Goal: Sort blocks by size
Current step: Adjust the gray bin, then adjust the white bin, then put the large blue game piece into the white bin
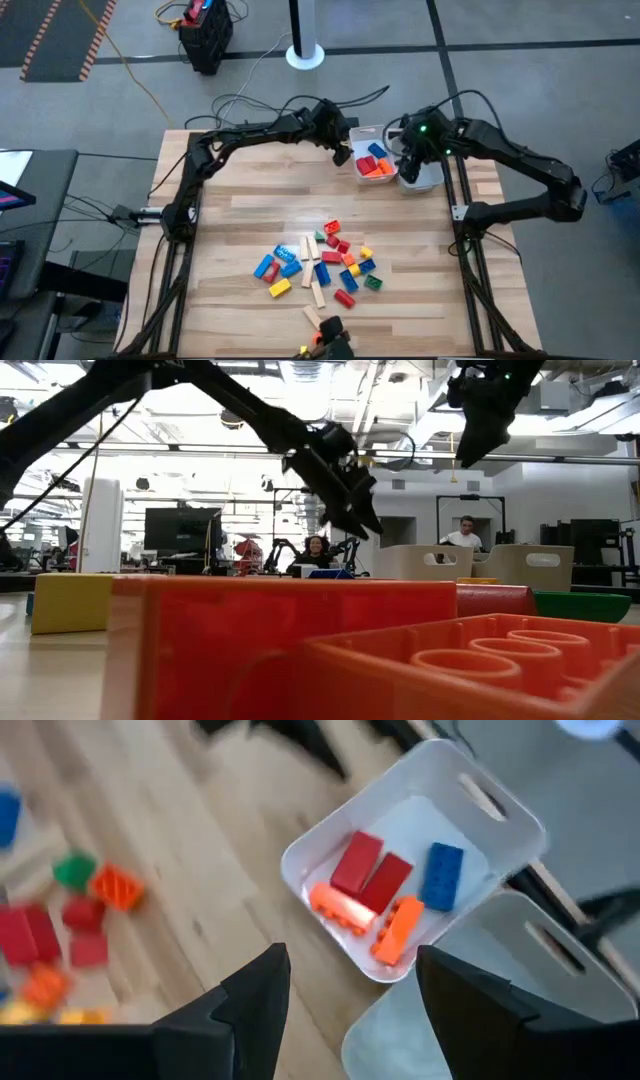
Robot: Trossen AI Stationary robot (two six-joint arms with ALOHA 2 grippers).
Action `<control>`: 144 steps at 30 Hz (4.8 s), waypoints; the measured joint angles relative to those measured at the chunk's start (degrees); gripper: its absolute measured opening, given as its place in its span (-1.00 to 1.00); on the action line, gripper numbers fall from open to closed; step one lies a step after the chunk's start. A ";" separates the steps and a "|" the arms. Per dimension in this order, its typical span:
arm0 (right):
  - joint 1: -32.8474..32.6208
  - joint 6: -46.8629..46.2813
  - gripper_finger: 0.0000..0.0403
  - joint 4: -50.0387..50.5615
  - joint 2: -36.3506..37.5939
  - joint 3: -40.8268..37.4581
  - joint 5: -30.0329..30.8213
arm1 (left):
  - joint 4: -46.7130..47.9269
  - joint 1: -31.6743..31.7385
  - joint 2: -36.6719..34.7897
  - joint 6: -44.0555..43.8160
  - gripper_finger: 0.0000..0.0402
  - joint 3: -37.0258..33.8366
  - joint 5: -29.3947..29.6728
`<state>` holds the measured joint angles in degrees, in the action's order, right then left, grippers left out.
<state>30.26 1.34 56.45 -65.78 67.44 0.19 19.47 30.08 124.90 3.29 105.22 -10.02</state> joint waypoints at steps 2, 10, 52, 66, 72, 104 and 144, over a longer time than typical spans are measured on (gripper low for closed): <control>-0.39 1.03 0.21 -0.55 -1.19 -1.95 -0.02 | 2.52 -0.25 -2.42 2.42 0.24 0.08 0.01; -0.99 -4.25 0.21 2.23 -1.68 -9.42 2.03 | 12.36 -2.69 -12.81 6.96 0.24 0.14 0.11; 5.90 3.20 0.03 -14.43 -10.33 -4.09 3.56 | 13.28 -3.59 -37.52 4.37 0.24 -20.32 4.12; 5.67 3.61 0.03 -15.31 -27.43 -3.04 -0.46 | 13.63 -2.84 -37.01 5.23 0.24 -20.25 3.17; 8.56 1.78 0.03 -10.81 -29.74 -3.04 0.19 | 14.48 -2.82 -37.01 6.15 0.24 -20.25 3.19; 8.53 7.77 0.03 -13.31 -42.68 23.92 -1.12 | 15.09 -3.37 -35.68 1.71 0.24 -20.21 -0.68; 3.58 10.98 -0.04 -0.96 -34.95 27.61 -4.97 | 28.68 -5.37 -35.61 10.14 0.24 -20.28 -7.74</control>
<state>33.84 12.32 55.49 -100.72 95.05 -4.78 48.16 24.71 89.30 13.43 84.95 -17.76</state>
